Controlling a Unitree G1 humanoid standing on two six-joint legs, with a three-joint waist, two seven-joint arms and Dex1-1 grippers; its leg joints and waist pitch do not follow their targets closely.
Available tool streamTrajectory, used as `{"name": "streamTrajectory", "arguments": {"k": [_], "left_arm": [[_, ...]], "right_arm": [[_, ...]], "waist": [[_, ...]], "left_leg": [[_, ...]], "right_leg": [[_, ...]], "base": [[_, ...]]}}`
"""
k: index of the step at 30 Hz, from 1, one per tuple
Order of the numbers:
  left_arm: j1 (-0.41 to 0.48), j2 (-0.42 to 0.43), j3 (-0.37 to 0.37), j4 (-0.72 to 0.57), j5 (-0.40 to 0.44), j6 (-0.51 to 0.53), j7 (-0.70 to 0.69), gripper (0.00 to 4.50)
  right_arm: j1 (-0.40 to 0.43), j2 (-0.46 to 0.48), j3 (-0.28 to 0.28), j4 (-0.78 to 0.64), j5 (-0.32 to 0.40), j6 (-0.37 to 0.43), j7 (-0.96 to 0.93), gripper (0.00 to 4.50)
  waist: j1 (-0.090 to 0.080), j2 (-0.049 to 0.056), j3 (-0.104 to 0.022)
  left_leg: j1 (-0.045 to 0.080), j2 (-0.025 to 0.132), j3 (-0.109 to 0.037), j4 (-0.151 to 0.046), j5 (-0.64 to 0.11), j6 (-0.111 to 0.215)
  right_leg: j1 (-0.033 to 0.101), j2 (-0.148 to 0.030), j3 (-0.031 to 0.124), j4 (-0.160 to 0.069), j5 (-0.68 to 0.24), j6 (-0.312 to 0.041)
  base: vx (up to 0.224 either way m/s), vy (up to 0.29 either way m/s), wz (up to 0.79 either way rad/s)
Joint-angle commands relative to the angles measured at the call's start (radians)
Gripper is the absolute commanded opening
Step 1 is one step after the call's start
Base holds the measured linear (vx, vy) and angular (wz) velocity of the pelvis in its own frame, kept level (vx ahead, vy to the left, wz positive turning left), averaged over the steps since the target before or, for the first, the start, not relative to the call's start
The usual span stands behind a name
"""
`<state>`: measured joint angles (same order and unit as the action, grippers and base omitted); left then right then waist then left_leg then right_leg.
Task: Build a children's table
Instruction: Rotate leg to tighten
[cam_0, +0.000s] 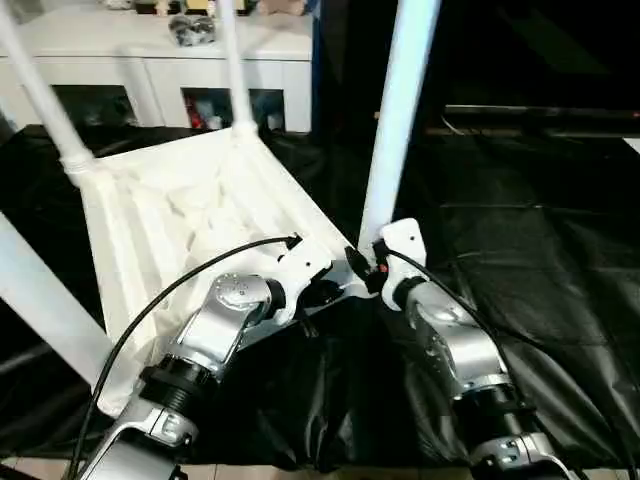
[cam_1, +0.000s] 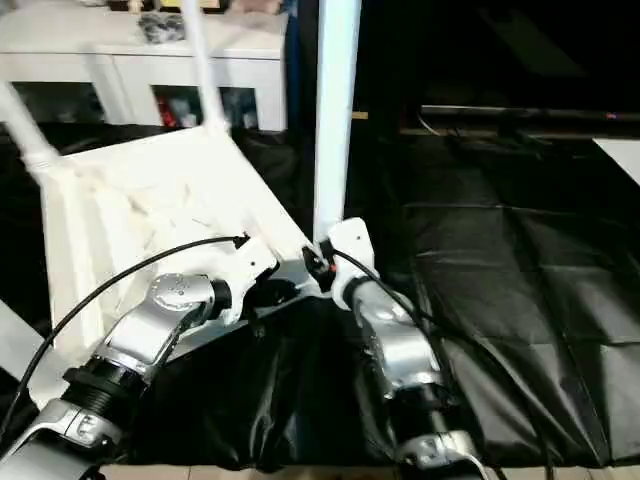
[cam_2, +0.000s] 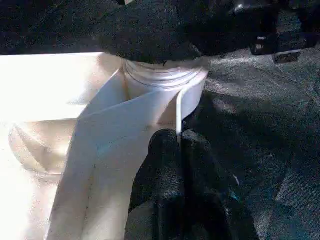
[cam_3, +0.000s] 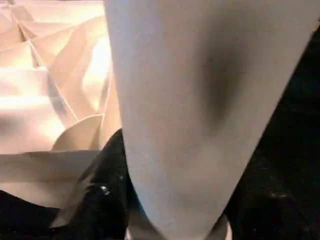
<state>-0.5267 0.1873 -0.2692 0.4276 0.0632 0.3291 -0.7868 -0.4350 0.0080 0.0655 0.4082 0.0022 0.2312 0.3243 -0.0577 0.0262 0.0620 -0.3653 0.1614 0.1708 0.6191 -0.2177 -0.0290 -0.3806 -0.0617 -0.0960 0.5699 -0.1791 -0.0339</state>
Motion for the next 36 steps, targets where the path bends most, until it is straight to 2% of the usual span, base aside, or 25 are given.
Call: {"name": "streamTrajectory", "arguments": {"k": [1, 5, 6, 8, 9, 11, 12, 13, 14, 16, 17, 18, 19, 22, 23, 25, 27, 31, 36], "left_arm": [[-0.034, -0.027, -0.018, -0.043, -0.023, -0.03, -0.007, 0.0], [-0.024, 0.0, -0.018, -0.05, -0.031, -0.037, -0.038, 0.0], [-0.014, 0.026, -0.02, -0.059, -0.039, -0.045, -0.076, 0.0], [-0.014, 0.026, -0.02, -0.059, -0.039, -0.045, -0.076, 0.0], [-0.008, 0.04, -0.021, -0.065, -0.044, -0.051, -0.098, 0.0], [0.006, 0.071, -0.017, -0.081, -0.06, -0.07, -0.154, 0.0], [0.007, 0.074, -0.016, -0.082, -0.062, -0.072, -0.16, 0.0], [0.016, 0.095, -0.017, -0.096, -0.076, -0.08, -0.205, 0.0], [0.019, 0.103, -0.017, -0.102, -0.082, -0.083, -0.224, 0.0], [0.025, 0.117, -0.02, -0.113, -0.094, -0.081, -0.254, 0.0], [0.035, 0.145, -0.031, -0.127, -0.108, -0.085, -0.306, 0.0], [0.038, 0.154, -0.034, -0.132, -0.113, -0.083, -0.322, 0.0], [0.041, 0.163, -0.038, -0.135, -0.115, -0.083, -0.336, 0.0], [0.043, 0.18, -0.041, -0.137, -0.119, -0.086, -0.356, 0.0], [0.043, 0.187, -0.042, -0.139, -0.122, -0.085, -0.368, 0.0], [0.043, 0.189, -0.043, -0.14, -0.123, -0.086, -0.373, 0.0], [0.043, 0.19, -0.043, -0.14, -0.123, -0.086, -0.375, 0.0], [0.041, 0.198, -0.046, -0.138, -0.123, -0.088, -0.39, 0.0], [0.04, 0.201, -0.047, -0.135, -0.125, -0.09, -0.396, 0.0]], "right_arm": [[0.008, 0.043, 0.081, 0.032, 0.044, 0.028, 0.109, 2.87], [0.007, 0.004, 0.075, 0.017, 0.06, 0.026, 0.161, 3.16], [0.008, -0.041, 0.077, 0.002, 0.069, 0.024, 0.226, 3.22], [0.008, -0.041, 0.077, 0.002, 0.069, 0.024, 0.226, 3.36], [0.01, -0.071, 0.084, -0.006, 0.072, 0.023, 0.273, 3.55], [0.016, -0.163, 0.134, -0.024, 0.048, 0.018, 0.404, 3.59], [0.017, -0.175, 0.14, -0.027, 0.045, 0.017, 0.42, 3.87], [0.021, -0.225, 0.163, -0.042, 0.037, 0.015, 0.488, 3.87], [0.023, -0.244, 0.171, -0.048, 0.034, 0.015, 0.515, 3.96], [0.023, -0.267, 0.177, -0.057, 0.04, 0.019, 0.552, 3.96], [0.019, -0.302, 0.183, -0.066, 0.051, 0.023, 0.612, 3.96], [0.018, -0.313, 0.185, -0.069, 0.055, 0.022, 0.63, 3.96], [0.016, -0.322, 0.186, -0.074, 0.059, 0.021, 0.646, 3.96], [0.003, -0.334, 0.182, -0.074, 0.062, 0.018, 0.669, 3.96], [-0.007, -0.336, 0.178, -0.072, 0.077, 0.023, 0.683, 3.96], [-0.01, -0.338, 0.178, -0.073, 0.087, 0.027, 0.692, 3.96], [-0.011, -0.34, 0.18, -0.074, 0.089, 0.026, 0.696, 3.96], [-0.016, -0.347, 0.195, -0.07, 0.091, 0.014, 0.732, 3.58], [-0.013, -0.347, 0.206, -0.066, 0.077, 0.004, 0.747, 3.22]], "waist": [[0.003, 0.003, -0.056], [0.008, 0.002, -0.056], [0.01, 0.002, -0.057], [0.013, 0.003, -0.06], [0.014, 0.002, -0.06], [0.02, 0.003, -0.064], [0.023, 0.002, -0.065], [0.025, 0.003, -0.066], [0.03, 0.003, -0.069], [0.039, 0.004, -0.071], [0.046, 0.005, -0.074], [0.045, 0.004, -0.073], [0.053, 0.006, -0.072], [0.059, 0.005, -0.071], [0.063, 0.006, -0.07], [0.063, 0.005, -0.07], [0.065, 0.005, -0.072], [0.068, 0.003, -0.075], [0.072, 0.002, -0.073]], "left_leg": [[0.005, 0.076, -0.041, -0.098, -0.311, 0.013], [0.007, 0.075, -0.036, -0.093, -0.293, 0.025], [0.004, 0.077, -0.037, -0.093, -0.276, 0.027], [0.003, 0.079, -0.034, -0.092, -0.24, 0.037], [0.004, 0.079, -0.033, -0.092, -0.235, 0.039], [0.004, 0.078, -0.032, -0.089, -0.212, 0.046], [0.004, 0.079, -0.032, -0.089, -0.2, 0.052], [0.008, 0.081, -0.028, -0.086, -0.177, 0.062], [0.007, 0.081, -0.025, -0.083, -0.151, 0.075], [0.004, 0.084, -0.024, -0.082, -0.102, 0.092], [0.006, 0.085, -0.024, -0.081, -0.081, 0.096], [0.006, 0.085, -0.023, -0.081, -0.079, 0.099], [0.01, 0.086, -0.021, -0.081, -0.082, 0.1], [0.011, 0.087, -0.019, -0.083, -0.099, 0.088], [0.015, 0.087, -0.018, -0.084, -0.117, 0.073], [0.014, 0.086, -0.018, -0.084, -0.121, 0.066], [0.014, 0.087, -0.018, -0.083, -0.109, 0.064], [0.011, 0.086, -0.017, -0.08, -0.068, 0.079], [0.013, 0.086, -0.016, -0.08, -0.086, 0.076]], "right_leg": [[0.034, -0.11, 0.068, -0.076, -0.358, -0.18], [0.032, -0.11, 0.071, -0.075, -0.379, -0.185], [0.035, -0.108, 0.069, -0.073, -0.369, -0.186], [0.035, -0.106, 0.07, -0.066, -0.322, -0.2], [0.036, -0.105, 0.069, -0.067, -0.319, -0.202], [0.039, -0.104, 0.068, -0.063, -0.291, -0.208], [0.041, -0.102, 0.067, -0.061, -0.272, -0.21], [0.037, -0.102, 0.07, -0.057, -0.229, -0.223], [0.04, -0.101, 0.07, -0.05, -0.187, -0.236], [0.043, -0.101, 0.069, -0.041, -0.128, -0.252], [0.044, -0.101, 0.068, -0.036, -0.098, -0.257], [0.044, -0.099, 0.068, -0.034, -0.091, -0.262], [0.041, -0.099, 0.068, -0.033, -0.081, -0.267], [0.043, -0.1, 0.07, -0.034, -0.097, -0.267], [0.04, -0.099, 0.07, -0.037, -0.121, -0.264], [0.042, -0.1, 0.071, -0.038, -0.128, -0.261], [0.042, -0.101, 0.071, -0.036, -0.121, -0.259], [0.045, -0.1, 0.069, -0.03, -0.083, -0.264], [0.044, -0.101, 0.069, -0.033, -0.113, -0.26]], "base": [[0.0, 0.0, 0.0], [0.0, 0.0, 0.0], [0.0, 0.0, 0.0], [0.0, 0.0, 0.0], [0.0, 0.0, 0.0], [0.0, 0.0, 0.0], [0.0, 0.0, 0.0], [0.0, 0.0, 0.0], [0.0, 0.0, 0.0], [0.0, 0.0, 0.0], [0.0, 0.0, 0.0], [0.0, 0.0, 0.0], [0.0, 0.0, 0.0], [0.0, 0.0, 0.0], [0.0, 0.0, 0.0], [0.0, 0.0, 0.0], [0.0, 0.0, 0.0], [0.0, 0.0, 0.0], [0.0, 0.0, 0.0]]}}
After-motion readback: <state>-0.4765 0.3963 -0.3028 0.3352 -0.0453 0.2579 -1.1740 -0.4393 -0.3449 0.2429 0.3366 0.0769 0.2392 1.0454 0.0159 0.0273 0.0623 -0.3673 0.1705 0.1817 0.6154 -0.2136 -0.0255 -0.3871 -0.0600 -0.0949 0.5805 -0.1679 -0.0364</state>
